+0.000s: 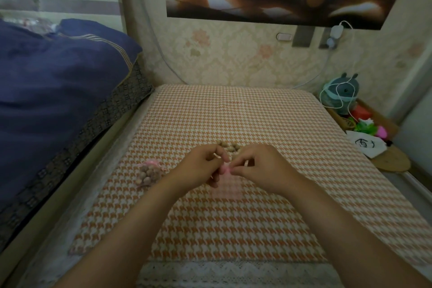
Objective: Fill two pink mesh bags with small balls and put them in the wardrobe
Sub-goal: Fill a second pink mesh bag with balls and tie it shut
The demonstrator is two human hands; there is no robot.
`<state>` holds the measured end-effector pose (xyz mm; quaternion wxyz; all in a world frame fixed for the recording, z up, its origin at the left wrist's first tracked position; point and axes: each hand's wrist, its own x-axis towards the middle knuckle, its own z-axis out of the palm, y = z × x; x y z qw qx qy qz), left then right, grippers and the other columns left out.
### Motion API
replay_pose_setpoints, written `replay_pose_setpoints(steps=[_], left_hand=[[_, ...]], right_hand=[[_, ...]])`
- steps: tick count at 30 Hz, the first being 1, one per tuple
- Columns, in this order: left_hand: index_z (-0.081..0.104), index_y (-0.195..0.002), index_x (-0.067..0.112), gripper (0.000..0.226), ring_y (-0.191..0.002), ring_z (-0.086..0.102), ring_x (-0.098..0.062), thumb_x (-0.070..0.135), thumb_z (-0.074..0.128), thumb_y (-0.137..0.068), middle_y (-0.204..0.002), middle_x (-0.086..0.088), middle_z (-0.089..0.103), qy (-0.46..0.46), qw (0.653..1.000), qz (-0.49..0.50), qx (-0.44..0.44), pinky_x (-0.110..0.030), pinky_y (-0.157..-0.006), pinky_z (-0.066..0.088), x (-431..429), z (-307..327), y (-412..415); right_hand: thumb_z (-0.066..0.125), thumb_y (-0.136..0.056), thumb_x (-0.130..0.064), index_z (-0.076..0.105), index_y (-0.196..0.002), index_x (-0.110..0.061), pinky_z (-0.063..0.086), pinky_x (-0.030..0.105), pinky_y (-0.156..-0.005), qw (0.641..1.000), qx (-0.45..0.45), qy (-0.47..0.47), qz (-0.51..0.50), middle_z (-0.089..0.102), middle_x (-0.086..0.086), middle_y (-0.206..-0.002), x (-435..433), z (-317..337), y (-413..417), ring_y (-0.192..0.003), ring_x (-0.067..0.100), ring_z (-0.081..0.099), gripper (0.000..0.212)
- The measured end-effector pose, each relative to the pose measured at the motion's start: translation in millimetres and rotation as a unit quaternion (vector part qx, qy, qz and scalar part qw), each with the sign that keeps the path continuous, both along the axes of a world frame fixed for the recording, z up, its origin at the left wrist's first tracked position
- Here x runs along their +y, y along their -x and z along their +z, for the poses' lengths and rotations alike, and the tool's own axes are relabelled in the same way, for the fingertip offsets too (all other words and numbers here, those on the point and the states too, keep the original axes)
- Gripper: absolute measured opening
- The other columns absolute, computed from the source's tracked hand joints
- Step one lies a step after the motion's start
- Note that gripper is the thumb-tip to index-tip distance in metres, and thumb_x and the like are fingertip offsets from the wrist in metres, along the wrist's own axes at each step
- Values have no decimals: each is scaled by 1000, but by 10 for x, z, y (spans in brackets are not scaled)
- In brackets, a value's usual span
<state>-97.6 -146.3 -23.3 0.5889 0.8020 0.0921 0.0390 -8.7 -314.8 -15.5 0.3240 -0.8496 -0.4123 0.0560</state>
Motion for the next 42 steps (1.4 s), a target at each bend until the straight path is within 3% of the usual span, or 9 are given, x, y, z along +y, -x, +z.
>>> replay_pose_setpoints(steps=[3,7,11,18,24,27,31,36,42], left_hand=[[71,-98,2,19,-63,63,-21,1,52,-95,-75,-10,65,-24,999,-24,4,-32,-62,59,45,30,14],[76,-95,15,10,-71,72,-13,16,68,-90,-79,-5,74,-163,985,-45,-29,-30,-72,61,101,6,28],[77,-89,19,7,-69,69,-5,17,70,-88,-78,3,74,-227,971,-58,-53,-27,-72,58,133,6,23],[73,-84,21,13,-69,66,-5,12,65,-89,-71,8,69,-218,970,-54,-97,-29,-71,56,66,-15,5],[70,-82,16,11,-66,62,-9,11,64,-91,-70,2,67,-182,975,-56,-117,-27,-68,53,80,-4,0],[66,-81,16,12,-68,60,-15,12,61,-92,-72,-4,65,-168,977,-76,-110,-33,-69,51,98,-9,3],[62,-78,17,9,-69,51,-11,19,59,-86,-73,2,56,-109,984,-124,-68,-29,-68,43,68,2,25],[68,-82,20,6,-71,56,-3,22,69,-88,-75,13,60,-172,973,-142,-61,-21,-68,46,60,8,14],[66,-70,24,21,-74,64,-21,41,71,-80,-75,-2,66,-251,961,-117,-15,-48,-73,55,184,-11,32]], right_hand=[[81,-79,-37,78,-76,-38,54,30,-77,1000,1,-1,-3,67,-17,-83,-27,-6,-28,-77,-2,60,5],[80,-81,-36,78,-76,-34,52,27,-74,1000,8,-4,6,66,-16,-84,-72,-3,-43,-76,-2,59,6],[76,-84,-36,73,-81,-37,53,28,-78,995,19,73,59,66,-19,-87,-112,71,-75,-79,-2,61,5],[72,-90,-26,76,-83,-37,53,26,-78,986,143,0,86,73,-15,-87,-87,96,-11,-76,-1,63,14],[57,-98,-39,66,-85,-10,50,48,-72,985,140,35,94,60,14,-77,-95,97,-31,-69,24,54,33],[63,-95,-40,61,-78,-9,41,34,-64,981,140,59,118,49,-1,-69,-114,131,-15,-63,10,46,35],[72,-90,-32,73,-85,-21,48,27,-69,986,112,53,115,66,-6,-78,-175,104,-33,-66,0,54,12],[75,-86,-37,75,-86,-29,50,25,-64,992,81,28,87,69,-17,-76,-163,56,-67,-63,-2,59,9],[77,-80,-47,67,-80,-34,45,20,-68,987,3,134,86,65,-18,-80,-123,9,-79,-74,-2,59,16]])
